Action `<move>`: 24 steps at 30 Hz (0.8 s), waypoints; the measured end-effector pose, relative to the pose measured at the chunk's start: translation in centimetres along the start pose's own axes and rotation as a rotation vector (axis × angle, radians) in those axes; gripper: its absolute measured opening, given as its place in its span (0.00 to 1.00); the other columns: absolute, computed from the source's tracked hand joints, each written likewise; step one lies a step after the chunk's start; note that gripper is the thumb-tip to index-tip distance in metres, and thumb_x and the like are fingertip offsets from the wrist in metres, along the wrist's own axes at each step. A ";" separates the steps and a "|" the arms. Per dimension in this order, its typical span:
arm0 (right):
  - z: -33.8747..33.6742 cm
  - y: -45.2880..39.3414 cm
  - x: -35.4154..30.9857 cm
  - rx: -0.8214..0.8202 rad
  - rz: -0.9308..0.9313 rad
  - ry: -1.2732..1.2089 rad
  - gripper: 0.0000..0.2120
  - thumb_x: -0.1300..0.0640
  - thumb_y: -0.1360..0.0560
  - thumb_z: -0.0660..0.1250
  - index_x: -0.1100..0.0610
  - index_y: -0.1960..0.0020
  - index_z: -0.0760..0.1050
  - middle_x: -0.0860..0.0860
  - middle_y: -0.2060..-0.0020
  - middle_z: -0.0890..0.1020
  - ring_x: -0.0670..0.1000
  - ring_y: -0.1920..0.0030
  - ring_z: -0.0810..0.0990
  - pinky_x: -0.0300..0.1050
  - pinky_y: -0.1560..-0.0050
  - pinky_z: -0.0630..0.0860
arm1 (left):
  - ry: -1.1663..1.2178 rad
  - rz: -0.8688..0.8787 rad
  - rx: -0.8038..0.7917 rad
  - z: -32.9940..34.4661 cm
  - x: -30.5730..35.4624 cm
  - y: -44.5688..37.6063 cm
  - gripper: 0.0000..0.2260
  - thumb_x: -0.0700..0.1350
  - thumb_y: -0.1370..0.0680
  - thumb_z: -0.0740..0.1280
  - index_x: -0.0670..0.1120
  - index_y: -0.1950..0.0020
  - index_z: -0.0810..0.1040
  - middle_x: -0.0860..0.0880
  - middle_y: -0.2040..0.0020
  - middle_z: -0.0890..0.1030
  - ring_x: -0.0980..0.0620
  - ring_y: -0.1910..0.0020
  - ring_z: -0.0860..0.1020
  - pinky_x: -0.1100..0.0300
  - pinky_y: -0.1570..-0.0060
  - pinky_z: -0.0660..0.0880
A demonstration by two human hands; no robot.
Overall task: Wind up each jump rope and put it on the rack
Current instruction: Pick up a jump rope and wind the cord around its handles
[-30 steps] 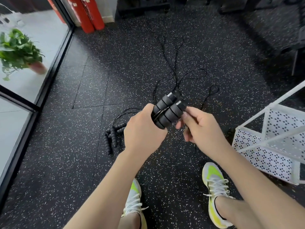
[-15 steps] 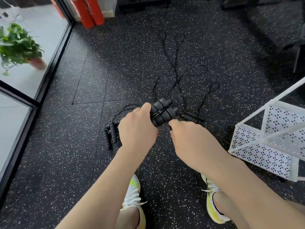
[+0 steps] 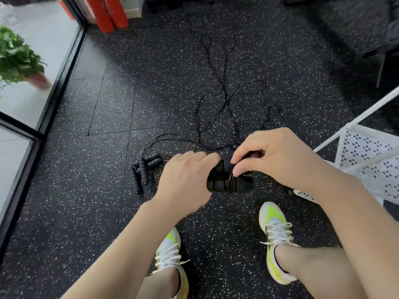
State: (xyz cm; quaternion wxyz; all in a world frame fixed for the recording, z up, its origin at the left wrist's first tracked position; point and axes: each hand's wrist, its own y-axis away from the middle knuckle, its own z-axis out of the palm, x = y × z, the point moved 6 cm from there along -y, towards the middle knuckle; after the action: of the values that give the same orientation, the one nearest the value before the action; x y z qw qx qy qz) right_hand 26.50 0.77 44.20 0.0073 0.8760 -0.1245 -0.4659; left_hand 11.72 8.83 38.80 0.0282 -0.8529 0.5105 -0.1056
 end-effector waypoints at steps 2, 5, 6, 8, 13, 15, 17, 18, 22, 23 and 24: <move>-0.3 0.1 0.0 0.001 -0.035 -0.052 0.06 0.55 0.33 0.81 0.45 0.59 0.87 0.41 0.60 0.85 0.45 0.58 0.81 0.36 0.56 0.74 | 0.024 0.024 0.003 -0.3 -0.2 0.0 0.15 0.45 0.34 0.74 0.52 0.50 0.77 0.55 0.63 0.75 0.46 0.62 0.76 0.54 0.63 0.73; -0.9 0.2 0.2 0.035 -0.056 -0.082 0.06 0.57 0.32 0.80 0.47 0.58 0.87 0.41 0.58 0.86 0.43 0.54 0.83 0.39 0.50 0.77 | 0.069 0.078 -0.014 -0.7 -0.3 0.2 0.13 0.46 0.33 0.72 0.53 0.51 0.75 0.55 0.63 0.74 0.47 0.62 0.75 0.54 0.62 0.73; -1.0 0.1 0.3 0.046 -0.058 -0.089 0.06 0.57 0.31 0.80 0.47 0.57 0.87 0.41 0.58 0.86 0.43 0.53 0.83 0.40 0.48 0.77 | 0.090 0.092 -0.021 -0.9 -0.3 0.2 0.12 0.46 0.33 0.71 0.54 0.51 0.75 0.56 0.63 0.73 0.48 0.62 0.75 0.54 0.61 0.74; -1.1 0.0 0.8 0.062 -0.047 -0.113 0.06 0.57 0.31 0.79 0.47 0.56 0.87 0.41 0.58 0.86 0.43 0.53 0.83 0.42 0.45 0.77 | 0.141 0.104 -0.030 -1.2 -0.2 0.3 0.11 0.47 0.31 0.68 0.54 0.50 0.76 0.56 0.62 0.74 0.49 0.60 0.75 0.53 0.60 0.74; -1.0 -0.7 1.8 0.150 -0.038 -0.337 0.06 0.55 0.30 0.75 0.46 0.55 0.87 0.46 0.56 0.88 0.47 0.52 0.85 0.43 0.45 0.78 | 0.347 -0.025 0.022 -2.8 -0.4 0.0 0.16 0.48 0.32 0.71 0.56 0.46 0.77 0.57 0.58 0.78 0.51 0.55 0.77 0.53 0.57 0.76; -0.3 -1.0 2.1 0.184 -0.039 -0.470 0.10 0.59 0.28 0.74 0.45 0.55 0.87 0.47 0.56 0.88 0.47 0.53 0.86 0.42 0.49 0.80 | 0.389 -0.116 0.065 -3.5 -0.6 -0.2 0.17 0.46 0.33 0.74 0.57 0.46 0.77 0.57 0.58 0.78 0.53 0.55 0.76 0.52 0.56 0.76; 0.9 -1.2 2.2 0.192 -0.031 -0.469 0.14 0.62 0.25 0.72 0.42 0.54 0.87 0.46 0.55 0.88 0.47 0.54 0.85 0.44 0.51 0.80 | 0.411 -0.206 0.091 -3.8 -0.8 -0.4 0.17 0.46 0.33 0.74 0.57 0.47 0.77 0.57 0.58 0.79 0.53 0.56 0.76 0.53 0.57 0.75; 1.5 -1.2 2.2 0.187 -0.015 -0.453 0.17 0.65 0.23 0.71 0.42 0.53 0.87 0.47 0.57 0.88 0.47 0.57 0.85 0.46 0.53 0.81 | 0.420 -0.254 0.098 -3.8 -0.9 -0.5 0.16 0.46 0.32 0.74 0.57 0.47 0.77 0.57 0.58 0.79 0.52 0.57 0.76 0.53 0.57 0.75; 3.2 -1.1 2.1 0.176 0.095 -0.308 0.17 0.64 0.16 0.60 0.47 0.55 0.80 0.55 0.68 0.85 0.59 0.68 0.83 0.52 0.60 0.80 | 0.364 -0.427 0.108 -3.6 -1.4 -1.2 0.12 0.46 0.30 0.71 0.55 0.49 0.75 0.56 0.61 0.79 0.48 0.60 0.76 0.52 0.59 0.76; 3.7 -1.2 2.1 0.165 0.122 -0.263 0.15 0.61 0.16 0.59 0.48 0.56 0.78 0.55 0.68 0.84 0.58 0.70 0.82 0.51 0.62 0.79 | 0.340 -0.456 0.108 -3.5 -1.5 -1.3 0.11 0.46 0.30 0.71 0.56 0.50 0.74 0.55 0.61 0.78 0.48 0.61 0.76 0.52 0.60 0.75; 4.0 -1.2 2.0 0.151 0.138 -0.240 0.14 0.58 0.15 0.59 0.49 0.56 0.77 0.55 0.68 0.84 0.57 0.71 0.81 0.51 0.64 0.78 | 0.321 -0.483 0.109 -3.5 -1.7 -1.4 0.11 0.47 0.29 0.70 0.56 0.49 0.74 0.55 0.61 0.78 0.48 0.61 0.76 0.53 0.61 0.74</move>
State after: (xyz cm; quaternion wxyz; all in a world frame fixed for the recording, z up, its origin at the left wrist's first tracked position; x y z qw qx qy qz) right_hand 24.53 1.90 40.10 -0.0414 0.8016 -0.2189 -0.5548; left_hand 11.41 11.16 42.19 -0.0332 -0.9192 0.2844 -0.2703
